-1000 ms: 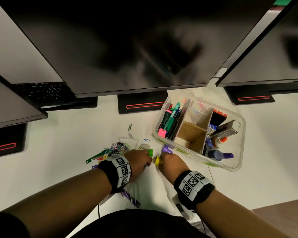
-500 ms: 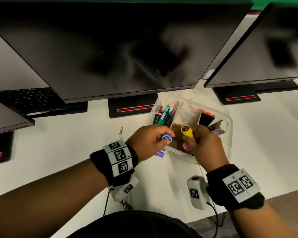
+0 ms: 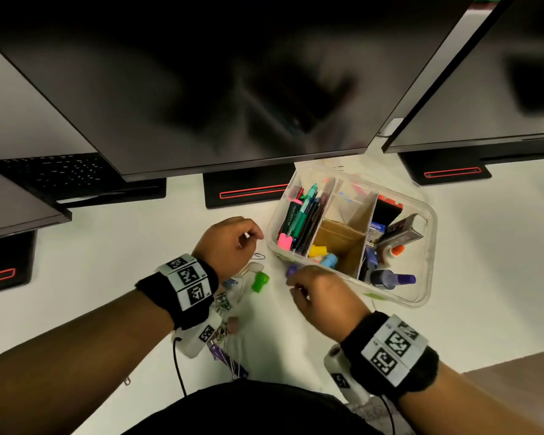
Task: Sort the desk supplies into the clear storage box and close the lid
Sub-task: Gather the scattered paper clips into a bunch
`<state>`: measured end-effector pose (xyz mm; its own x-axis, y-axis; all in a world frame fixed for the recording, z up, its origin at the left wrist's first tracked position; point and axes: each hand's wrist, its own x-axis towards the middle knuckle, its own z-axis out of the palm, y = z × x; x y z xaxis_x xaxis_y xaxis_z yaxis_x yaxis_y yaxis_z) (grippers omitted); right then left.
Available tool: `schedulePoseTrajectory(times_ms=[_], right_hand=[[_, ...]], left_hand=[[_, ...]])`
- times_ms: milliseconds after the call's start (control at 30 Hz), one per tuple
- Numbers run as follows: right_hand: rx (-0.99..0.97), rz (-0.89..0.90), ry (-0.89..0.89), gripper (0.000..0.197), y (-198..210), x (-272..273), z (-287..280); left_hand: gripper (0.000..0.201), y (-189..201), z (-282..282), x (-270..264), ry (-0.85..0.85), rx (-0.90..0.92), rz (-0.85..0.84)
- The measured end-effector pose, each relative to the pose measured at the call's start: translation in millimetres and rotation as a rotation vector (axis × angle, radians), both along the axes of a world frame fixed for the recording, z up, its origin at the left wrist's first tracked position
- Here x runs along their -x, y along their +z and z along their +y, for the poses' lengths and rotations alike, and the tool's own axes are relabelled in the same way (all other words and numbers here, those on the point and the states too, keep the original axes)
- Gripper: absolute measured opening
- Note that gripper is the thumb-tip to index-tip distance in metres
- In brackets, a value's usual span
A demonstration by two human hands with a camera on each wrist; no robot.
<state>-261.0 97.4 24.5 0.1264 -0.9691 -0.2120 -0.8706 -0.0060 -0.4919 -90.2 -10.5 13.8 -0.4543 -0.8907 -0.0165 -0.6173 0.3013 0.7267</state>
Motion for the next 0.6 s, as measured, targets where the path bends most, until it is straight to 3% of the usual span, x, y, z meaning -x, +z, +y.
schedulePoseTrajectory(times_ms=[167,333,433,500,600], right_hand=[[-0.233,0.249,0.087,0.054,-44,-13,-3],[-0.227,0.36,0.086,0.042,-67,-19,-4],[-0.255,0.291,0.011,0.037,-75,-17,-6],[-0.264,0.265,0.0,0.035,-79,-10,-7],[-0.326,0.249,0.009,0.033,-78,-6,-9]], left_hand=[[0.014,-26,8,-8,-0.069,-0.029,-0.15],[0.042,-56,13,12,-0.396,-0.123,-0.567],[0.039,-67,18,23,-0.479,-0.136,-0.687],[0.033,-70,21,26,-0.494,-0.135,-0.715],[0.03,-68,22,22,-0.425,-0.166,-0.588]])
